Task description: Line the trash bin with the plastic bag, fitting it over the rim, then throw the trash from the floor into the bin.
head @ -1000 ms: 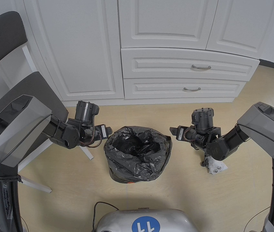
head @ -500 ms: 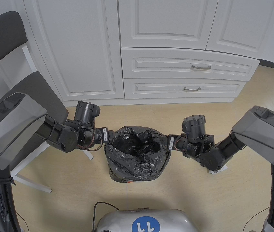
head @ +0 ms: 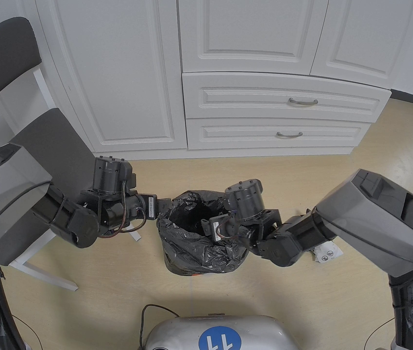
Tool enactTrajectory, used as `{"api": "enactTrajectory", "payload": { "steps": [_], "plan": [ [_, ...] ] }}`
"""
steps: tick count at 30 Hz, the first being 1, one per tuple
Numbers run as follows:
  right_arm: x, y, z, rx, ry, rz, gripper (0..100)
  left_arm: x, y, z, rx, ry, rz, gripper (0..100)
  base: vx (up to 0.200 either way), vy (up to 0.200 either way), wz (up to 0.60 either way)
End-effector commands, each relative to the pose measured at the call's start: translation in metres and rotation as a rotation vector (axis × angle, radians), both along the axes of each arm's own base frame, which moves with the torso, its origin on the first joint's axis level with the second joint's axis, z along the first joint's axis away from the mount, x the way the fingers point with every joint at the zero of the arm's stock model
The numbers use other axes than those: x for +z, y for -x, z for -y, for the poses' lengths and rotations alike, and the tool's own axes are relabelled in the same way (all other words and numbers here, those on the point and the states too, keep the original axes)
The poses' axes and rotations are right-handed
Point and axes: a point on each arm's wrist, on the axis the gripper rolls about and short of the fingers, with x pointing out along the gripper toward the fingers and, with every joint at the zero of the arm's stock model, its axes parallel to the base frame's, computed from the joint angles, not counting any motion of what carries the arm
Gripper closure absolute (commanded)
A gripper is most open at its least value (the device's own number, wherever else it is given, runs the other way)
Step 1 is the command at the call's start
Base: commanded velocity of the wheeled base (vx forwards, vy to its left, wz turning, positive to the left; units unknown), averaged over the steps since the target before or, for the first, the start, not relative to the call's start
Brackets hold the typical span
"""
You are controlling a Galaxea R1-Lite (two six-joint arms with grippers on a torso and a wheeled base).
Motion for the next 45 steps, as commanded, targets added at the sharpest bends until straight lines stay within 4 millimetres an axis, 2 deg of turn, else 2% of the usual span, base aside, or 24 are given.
{"api": "enactTrajectory", "payload": {
  "steps": [1,8,9,12,15,22,28,31,34,35,36,37,41,42,45],
  "plan": [
    [-0.045,-0.003,-0.035,0.015,0.169,-0.005,0,0.005,0.019,-0.024,-0.068,-0.014,0.057,0,0.000,0.000,0.00],
    [-0.058,0.016,-0.047,0.067,0.233,-0.022,0,0.014,0.020,-0.037,-0.081,0.011,0.078,0,0.000,0.000,0.00],
    [-0.064,0.025,-0.050,0.087,0.250,-0.038,0,0.015,0.018,-0.044,-0.071,0.015,0.082,0,0.000,0.000,0.00],
    [-0.066,0.032,-0.053,0.101,0.258,-0.045,0,0.016,0.017,-0.051,-0.062,0.020,0.081,0,0.000,0.000,0.00],
    [-0.069,0.050,-0.057,0.136,0.278,-0.061,0,0.016,0.019,-0.062,-0.061,0.027,0.076,0,0.000,0.000,0.00],
    [-0.077,0.062,-0.063,0.159,0.300,-0.070,0,0.017,0.020,-0.063,-0.074,0.033,0.074,0,0.000,0.000,0.00],
    [-0.066,0.052,-0.060,0.134,0.278,-0.046,0,0.015,0.019,-0.063,-0.072,0.032,0.068,0,0.000,0.000,0.00],
    [-0.048,0.037,-0.053,0.099,0.248,-0.013,0,0.014,0.019,-0.063,-0.071,0.033,0.068,0,0.000,0.000,0.00],
    [-0.041,0.029,-0.049,0.084,0.237,0.003,0,0.014,0.018,-0.063,-0.071,0.033,0.068,0,0.000,0.000,0.00],
    [-0.034,0.018,-0.045,0.060,0.219,0.022,0,0.015,0.018,-0.063,-0.071,0.034,0.069,0,0.000,0.000,0.00],
    [-0.034,0.018,-0.045,0.060,0.219,0.022,0,0.015,0.018,-0.063,-0.071,0.034,0.069,0,0.000,0.000,0.00],
    [-0.030,0.007,-0.041,0.040,0.212,0.034,0,0.015,0.018,-0.063,-0.071,0.034,0.069,0,0.000,0.000,0.00],
    [-0.033,-0.004,-0.034,0.020,0.223,0.036,0,0.013,0.018,-0.063,-0.071,0.033,0.065,0,0.000,0.000,0.00],
    [-0.040,-0.010,-0.030,0.013,0.239,0.030,0,0.013,0.018,-0.063,-0.071,0.033,0.065,0,0.000,0.000,0.00],
    [-0.046,-0.021,-0.027,-0.008,0.237,0.033,0,0.012,0.018,-0.063,-0.071,0.032,0.062,0,0.000,0.000,0.00]
  ]
}}
